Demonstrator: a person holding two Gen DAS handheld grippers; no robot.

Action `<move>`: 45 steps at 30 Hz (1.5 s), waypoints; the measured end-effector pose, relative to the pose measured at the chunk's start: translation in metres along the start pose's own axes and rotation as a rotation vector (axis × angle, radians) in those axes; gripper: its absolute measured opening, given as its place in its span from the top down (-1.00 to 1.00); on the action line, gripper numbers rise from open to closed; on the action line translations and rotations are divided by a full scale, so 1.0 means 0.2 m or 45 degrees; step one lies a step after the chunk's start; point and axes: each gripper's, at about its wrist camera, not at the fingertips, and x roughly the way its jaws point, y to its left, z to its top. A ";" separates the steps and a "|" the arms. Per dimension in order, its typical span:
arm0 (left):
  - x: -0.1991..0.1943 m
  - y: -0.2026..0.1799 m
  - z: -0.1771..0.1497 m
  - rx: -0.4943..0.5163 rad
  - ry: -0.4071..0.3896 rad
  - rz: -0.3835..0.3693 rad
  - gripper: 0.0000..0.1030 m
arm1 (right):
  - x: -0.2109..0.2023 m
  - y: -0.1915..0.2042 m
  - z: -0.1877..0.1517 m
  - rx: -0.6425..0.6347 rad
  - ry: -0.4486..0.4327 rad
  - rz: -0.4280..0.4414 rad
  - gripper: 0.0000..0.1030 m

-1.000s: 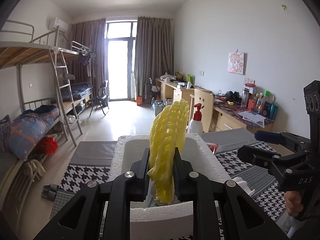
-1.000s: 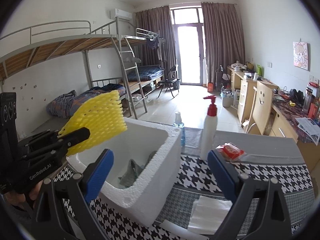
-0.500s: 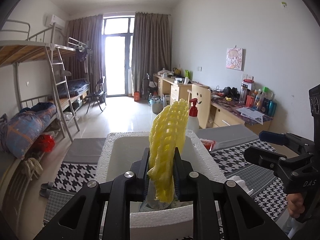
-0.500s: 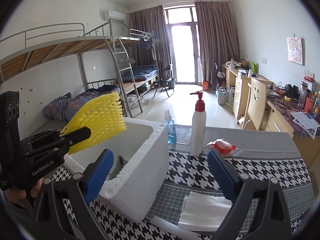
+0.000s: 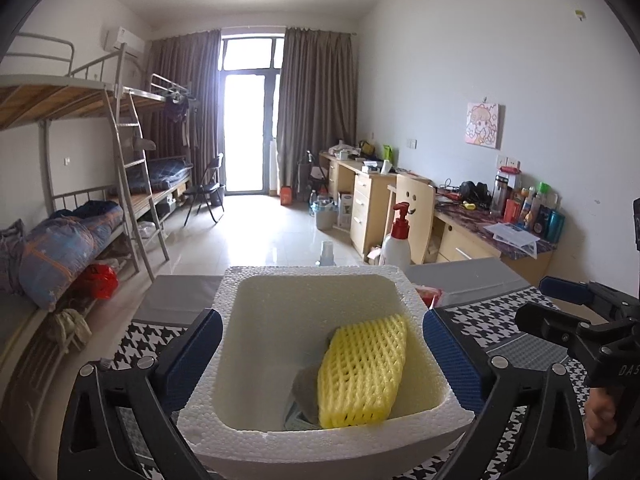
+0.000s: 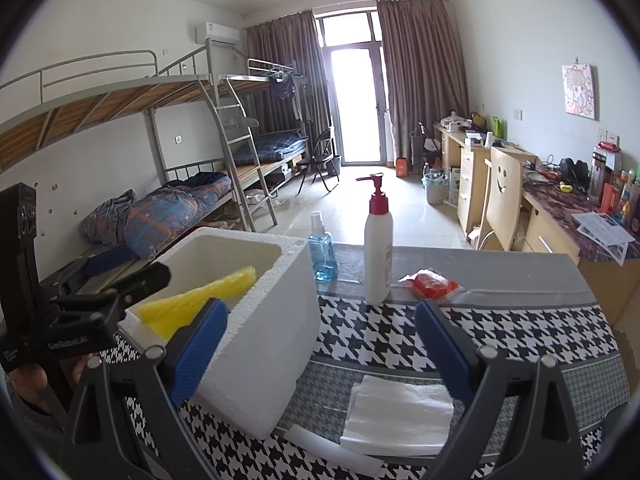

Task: Organize soft objects
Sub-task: 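Lower the yellow sleeve into the foam box and open the left tool, then withdraw both tools from the foam box back over the table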

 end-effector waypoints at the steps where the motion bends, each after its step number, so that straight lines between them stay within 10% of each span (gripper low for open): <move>1: 0.00 0.00 0.00 0.002 -0.002 0.003 -0.97 | 0.00 0.00 0.00 0.001 0.000 0.000 -0.88; 45: -0.12 -0.25 -0.04 0.102 -0.028 -0.130 -0.98 | -0.15 -0.12 -0.05 0.040 -0.043 -0.081 -0.88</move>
